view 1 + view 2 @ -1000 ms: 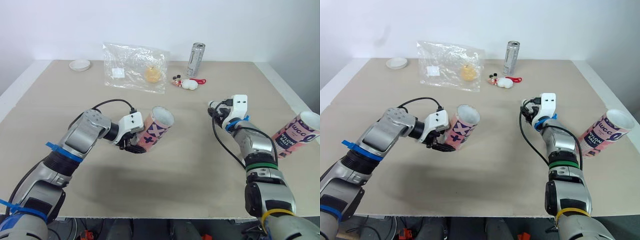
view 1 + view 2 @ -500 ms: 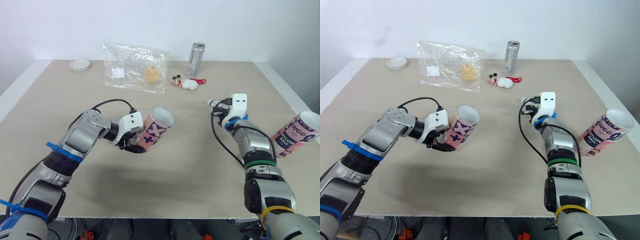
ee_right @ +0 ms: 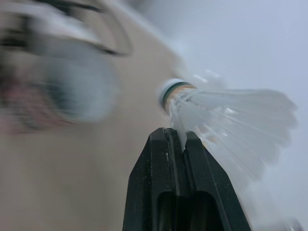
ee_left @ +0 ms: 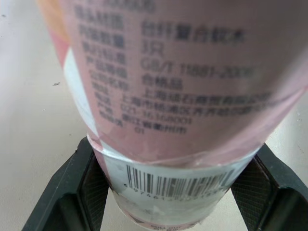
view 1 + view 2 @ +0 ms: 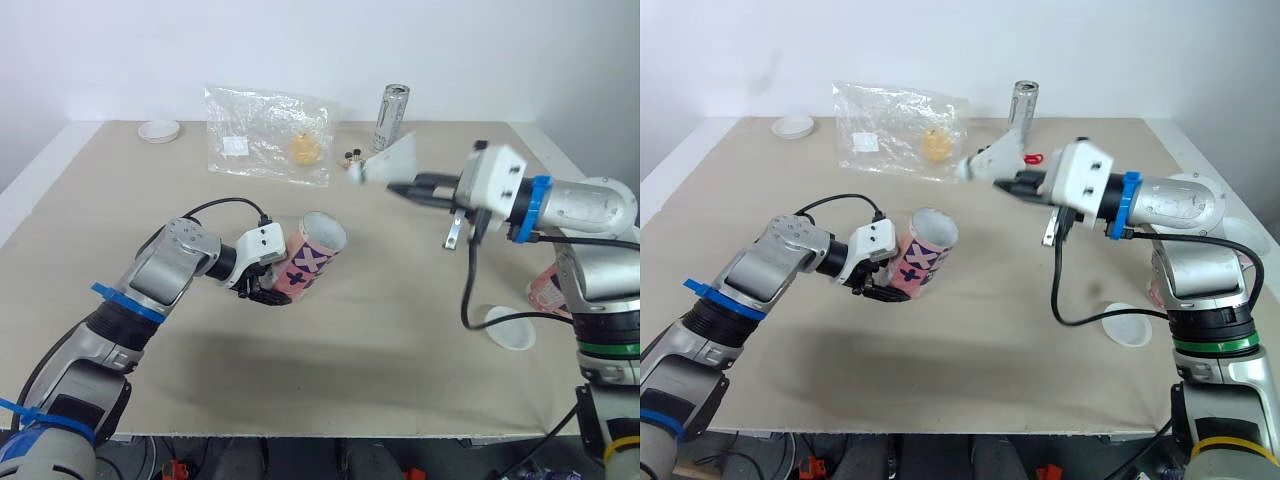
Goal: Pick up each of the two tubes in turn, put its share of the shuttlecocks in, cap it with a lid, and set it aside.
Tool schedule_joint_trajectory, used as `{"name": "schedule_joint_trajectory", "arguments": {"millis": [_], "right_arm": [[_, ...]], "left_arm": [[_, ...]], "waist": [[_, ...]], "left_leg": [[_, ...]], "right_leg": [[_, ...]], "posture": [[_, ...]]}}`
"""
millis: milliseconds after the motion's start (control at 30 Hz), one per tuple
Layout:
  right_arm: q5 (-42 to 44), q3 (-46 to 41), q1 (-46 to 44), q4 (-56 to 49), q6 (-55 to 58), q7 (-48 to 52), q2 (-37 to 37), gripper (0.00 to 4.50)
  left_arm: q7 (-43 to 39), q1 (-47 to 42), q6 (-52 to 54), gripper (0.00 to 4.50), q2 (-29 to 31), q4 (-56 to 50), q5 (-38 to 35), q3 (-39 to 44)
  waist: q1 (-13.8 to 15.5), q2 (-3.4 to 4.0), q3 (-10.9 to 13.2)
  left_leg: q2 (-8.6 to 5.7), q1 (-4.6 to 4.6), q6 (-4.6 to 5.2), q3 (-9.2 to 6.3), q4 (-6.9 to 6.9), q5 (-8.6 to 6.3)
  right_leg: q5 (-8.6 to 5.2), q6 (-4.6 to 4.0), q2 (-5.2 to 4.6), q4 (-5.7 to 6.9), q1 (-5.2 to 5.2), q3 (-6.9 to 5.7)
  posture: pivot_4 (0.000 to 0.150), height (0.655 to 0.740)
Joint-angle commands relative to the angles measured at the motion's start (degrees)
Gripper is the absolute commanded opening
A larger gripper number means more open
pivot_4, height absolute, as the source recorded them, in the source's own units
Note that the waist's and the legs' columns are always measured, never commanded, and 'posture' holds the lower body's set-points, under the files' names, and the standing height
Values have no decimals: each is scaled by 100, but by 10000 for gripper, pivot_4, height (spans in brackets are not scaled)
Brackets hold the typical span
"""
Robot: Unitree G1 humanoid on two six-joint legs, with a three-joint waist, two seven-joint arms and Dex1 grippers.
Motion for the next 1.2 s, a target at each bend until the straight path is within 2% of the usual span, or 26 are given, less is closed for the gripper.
{"name": "schedule_joint_trajectory", "arguments": {"millis": [33, 500, 533, 567, 600, 700, 733, 767, 800, 833, 900, 1000, 1100, 1200], "right_arm": [[-200, 245, -330, -347, -293, 358, -58, 626], [-817, 899, -1073, 642, -1065, 713, 490, 626], [-787, 903, -1096, 637, -1054, 757, 520, 6739], [-749, 899, -1122, 609, -1029, 796, 543, 9267], [-723, 885, -1143, 583, -1007, 826, 565, 14939], [-621, 823, -1176, 485, -818, 941, 536, 23256], [-603, 807, -1181, 463, -777, 971, 527, 29204], [-461, 748, -1180, 375, -592, 999, 520, 29925], [-110, 579, -1210, 226, -91, 864, 597, 32810], [181, 420, -1256, 130, 379, 711, 659, 38598], [591, 155, -1361, 84, 1384, 435, 645, 44252], [850, -134, -1536, 285, 2464, 176, 454, 44252], [1119, -230, -1587, 234, 3059, 152, 400, 44252], [1241, -137, -1507, 20, 3401, 302, 330, 36357]], "left_arm": [[77, -103, -23, 30225, -30, 165, 164, -100], [103, -49, 25, 30225, -45, 28, 147, -62], [106, -44, 28, 30225, -42, 21, 147, -59], [110, -39, 35, 30225, -39, 11, 147, -57], [113, -32, 40, 30225, -34, -1, 145, -54], [124, -19, 67, 30225, -22, -42, 140, -45], [127, -16, 71, 30225, -18, -50, 138, -43], [132, -13, 78, 30225, -15, -66, 137, -46], [135, -12, 85, 30225, -12, -89, 134, -49], [135, -14, 81, 30225, -7, -108, 136, -54], [118, -36, 30, 30225, 12, -123, 157, -75], [60, -97, -132, 30225, 61, -147, 255, -165], [-15, -162, -320, 30225, 116, -171, 365, -266], [-56, -267, -652, 30225, 208, -144, 605, -408]], "waist": [[2, 0, 0], [26, -6, 2], [26, -6, 2], [25, -6, 2], [25, -6, 2], [25, -6, 2], [25, -6, 2], [25, -6, 2], [24, -5, 2], [23, -5, 2], [24, -5, 3], [29, -7, 3], [17, -7, 3], [8, -6, 3]], "left_leg": [[0, 0, 0, 1, 2, 0], [-1, -8, -2, 1, 1, 2], [-1, -8, -2, 0, 1, 2], [-1, -8, -2, 0, 0, 2], [-1, -8, -2, 0, -1, 2], [0, -8, -2, -1, -1, 2], [0, -8, -2, -1, 0, 2], [-1, -8, -2, -1, 0, 2], [-1, -8, -2, -1, 0, 2], [0, -8, -2, -1, 0, 2], [1, -8, -2, -3, -2, 2], [0, -10, -2, -5, 0, 2], [0, -9, -2, -4, -2, 1], [2, -7, -2, -3, -12, 1]], "right_leg": [[0, -1, -1, 0, -1, 0], [-2, -1, -3, -1, -4, -1], [-3, -2, -3, -1, -4, -1], [-4, -2, -3, -1, -4, -1], [-4, -2, -3, -1, -5, -1], [-4, -2, -2, 0, -5, -1], [-4, -2, -2, 0, -4, -1], [-4, -2, -2, 0, -4, -1], [-4, -2, -2, 0, -4, -1], [-4, -2, -2, 0, -5, -1], [-4, -5, -1, 2, -5, -1], [-4, -6, -2, 3, -5, -4], [-6, -9, -4, 1, -6, -4], [-10, -15, 1, 3, -12, -4]], "posture": [[1500, 7400], [1500, 7400], [1500, 7400], [1500, 7400], [1500, 7400], [1500, 7400], [1500, 7400], [1500, 7400], [1500, 7400], [1500, 7400], [1500, 7400], [1500, 7400], [1500, 7400], [1500, 7400]]}}
